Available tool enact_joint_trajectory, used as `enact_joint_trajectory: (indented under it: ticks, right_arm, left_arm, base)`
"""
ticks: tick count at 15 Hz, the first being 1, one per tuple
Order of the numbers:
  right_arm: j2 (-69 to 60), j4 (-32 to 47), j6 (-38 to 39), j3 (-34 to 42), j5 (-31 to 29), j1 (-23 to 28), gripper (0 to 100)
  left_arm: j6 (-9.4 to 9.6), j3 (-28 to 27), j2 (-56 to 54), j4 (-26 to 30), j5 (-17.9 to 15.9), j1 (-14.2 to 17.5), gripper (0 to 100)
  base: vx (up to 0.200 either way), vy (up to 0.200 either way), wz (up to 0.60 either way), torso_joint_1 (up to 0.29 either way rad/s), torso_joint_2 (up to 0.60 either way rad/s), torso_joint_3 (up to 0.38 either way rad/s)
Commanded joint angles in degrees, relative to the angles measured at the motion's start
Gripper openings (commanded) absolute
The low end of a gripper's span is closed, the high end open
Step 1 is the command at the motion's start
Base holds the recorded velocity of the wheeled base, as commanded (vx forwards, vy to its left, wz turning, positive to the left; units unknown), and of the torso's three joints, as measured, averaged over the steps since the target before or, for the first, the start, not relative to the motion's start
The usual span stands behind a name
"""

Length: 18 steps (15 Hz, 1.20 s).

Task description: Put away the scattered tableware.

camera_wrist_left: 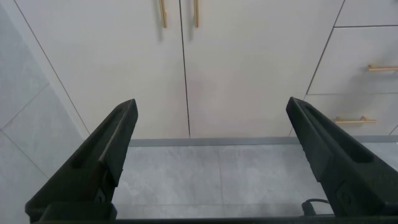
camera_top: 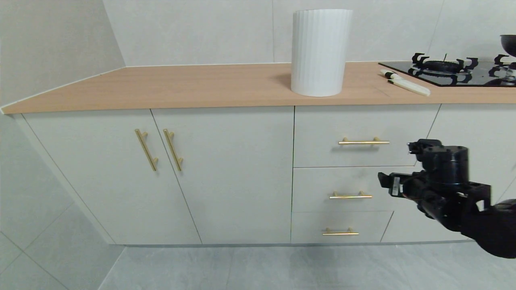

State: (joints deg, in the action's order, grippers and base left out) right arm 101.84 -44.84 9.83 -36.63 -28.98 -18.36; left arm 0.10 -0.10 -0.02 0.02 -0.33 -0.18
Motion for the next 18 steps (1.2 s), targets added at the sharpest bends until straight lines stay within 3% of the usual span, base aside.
enact_joint_trajectory:
  ticks: [1, 4, 6, 8, 12, 15, 18]
  right_arm:
    - [-23.35, 0.72, -6.22, 11.67, -4.07, -1.94, 100]
    - [-39.79, 1.86, -12.55, 18.62, -6.35, -1.42, 100]
    - [-51.65, 11.35, -13.87, 19.76, -7.06, 0.78, 100]
    - [-63.52, 25.06, -13.96, 19.32, -6.88, 6.41, 100]
    - [-83.56, 38.33, -18.0, 18.88, -6.71, 14.05, 100]
    - [-92.88, 41.59, -18.53, 19.14, -5.74, 16.25, 100]
    - [-100.08, 43.96, -18.35, 19.67, 1.03, 17.66, 100]
  left_arm:
    - [-0.01, 0.01, 0.02, -0.02, -0.02, 0.01, 100]
    - [-0.01, 0.01, 0.02, -0.02, -0.02, 0.01, 100]
    - [-0.01, 0.01, 0.02, -0.02, -0.02, 0.01, 100]
    - [-0.01, 0.01, 0.02, -0.02, -0.02, 0.01, 100]
    - [-0.01, 0.01, 0.02, 0.06, -0.02, 0.01, 100]
    - [-0.01, 0.01, 0.02, 0.06, -0.02, 0.01, 100]
    - [-0.01, 0.01, 0.02, -0.02, -0.02, 0.01, 100]
  base:
    - [0.0, 0.0, 0.0, 0.0, 0.0, 0.0]
    - [0.0, 0.0, 0.0, 0.0, 0.0, 0.0]
    - [0.0, 0.0, 0.0, 0.0, 0.0, 0.0]
    - [0.0, 0.0, 0.0, 0.0, 0.0, 0.0]
    - [0.0, 0.0, 0.0, 0.0, 0.0, 0.0]
    - [0.0, 0.0, 0.0, 0.0, 0.0, 0.0]
    - [0.0, 0.0, 0.0, 0.0, 0.0, 0.0]
